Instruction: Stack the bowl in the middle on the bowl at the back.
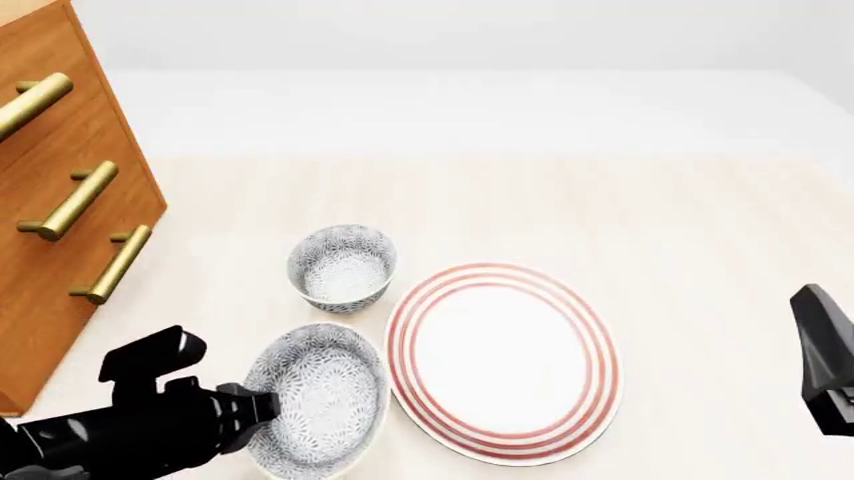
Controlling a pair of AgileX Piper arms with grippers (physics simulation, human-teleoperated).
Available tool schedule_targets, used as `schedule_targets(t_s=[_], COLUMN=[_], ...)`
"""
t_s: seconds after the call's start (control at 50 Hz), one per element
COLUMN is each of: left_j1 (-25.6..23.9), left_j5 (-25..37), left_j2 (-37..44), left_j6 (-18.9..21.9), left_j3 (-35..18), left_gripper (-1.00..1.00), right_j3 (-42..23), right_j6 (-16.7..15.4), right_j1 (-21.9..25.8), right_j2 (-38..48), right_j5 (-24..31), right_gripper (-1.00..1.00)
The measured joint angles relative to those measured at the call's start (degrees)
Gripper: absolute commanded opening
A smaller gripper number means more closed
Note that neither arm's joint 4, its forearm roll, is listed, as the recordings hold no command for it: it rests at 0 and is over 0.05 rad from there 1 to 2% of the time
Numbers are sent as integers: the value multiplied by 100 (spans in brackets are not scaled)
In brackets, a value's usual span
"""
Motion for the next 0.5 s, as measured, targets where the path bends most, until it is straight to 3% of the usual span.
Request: schedule_targets(t_s=[0.34,0.5], left_j1=[-280,-380], left_j5=[2297,3316], left_j2=[-1994,-2323], left_j6=[66,466], left_j3=[-689,-1285], left_gripper=[-100,-100], right_j3=[1,0], right_j6=[-11,-23], right_j1=[3,7], right_j2=[0,1], right_j5=[-2,0], right_gripper=[100,100])
